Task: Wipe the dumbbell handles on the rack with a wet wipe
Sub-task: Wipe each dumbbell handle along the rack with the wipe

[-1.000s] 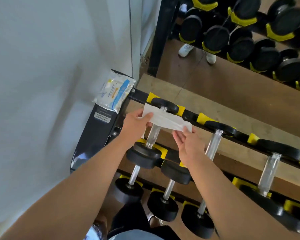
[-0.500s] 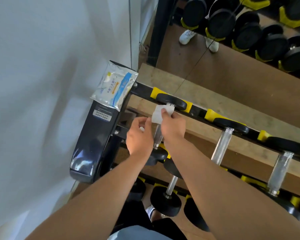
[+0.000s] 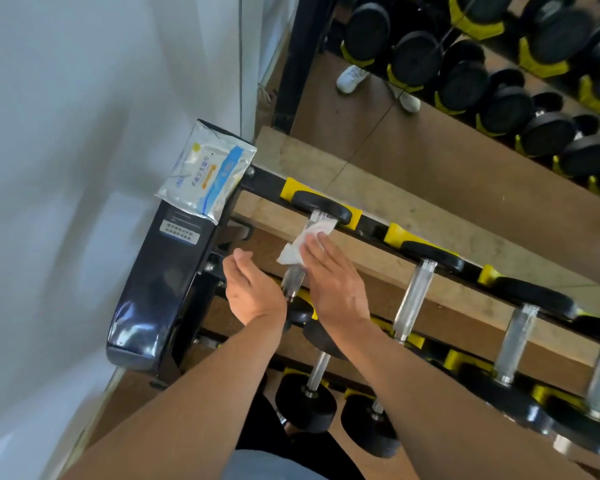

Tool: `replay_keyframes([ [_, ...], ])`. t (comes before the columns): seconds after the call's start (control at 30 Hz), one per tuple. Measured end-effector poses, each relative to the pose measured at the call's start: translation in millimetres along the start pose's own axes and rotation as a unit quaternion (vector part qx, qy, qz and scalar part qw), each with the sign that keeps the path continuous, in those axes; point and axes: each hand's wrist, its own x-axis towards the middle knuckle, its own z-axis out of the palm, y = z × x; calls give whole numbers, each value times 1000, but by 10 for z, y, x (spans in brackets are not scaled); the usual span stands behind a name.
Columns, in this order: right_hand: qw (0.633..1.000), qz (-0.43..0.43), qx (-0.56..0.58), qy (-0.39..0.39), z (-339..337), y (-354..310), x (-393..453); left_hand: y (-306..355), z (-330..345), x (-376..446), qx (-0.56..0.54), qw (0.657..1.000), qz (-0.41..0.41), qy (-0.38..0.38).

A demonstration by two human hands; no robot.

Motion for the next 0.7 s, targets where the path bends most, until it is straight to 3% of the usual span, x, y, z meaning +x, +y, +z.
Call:
replay_keyframes([
  [0.07, 991, -111, -37, -66, -19, 137, 20, -23, -1, 4, -11, 1000, -5, 14],
  [0.13, 979, -169, -50, -106, -82, 216, 219, -12, 11, 2, -26, 999, -10, 22],
  [0.3, 974, -203, -42, -92, -196, 275, 753, 76, 23, -18, -80, 995, -53, 38],
  [0.47, 965, -231, 19, -126, -261, 174, 435, 73, 22, -51, -134, 980, -113, 94],
  [0.57, 967, -173, 96, -163, -382, -9, 94, 71, 36, -65, -148, 976, -121, 107],
  [0.67, 952, -33, 224, -206, -527, -148, -22, 47, 36, -53, -149, 976, -118, 107],
  [0.7, 951, -4, 250, -184, -569, -138, 55, 48, 37, -50, -148, 977, -117, 103],
])
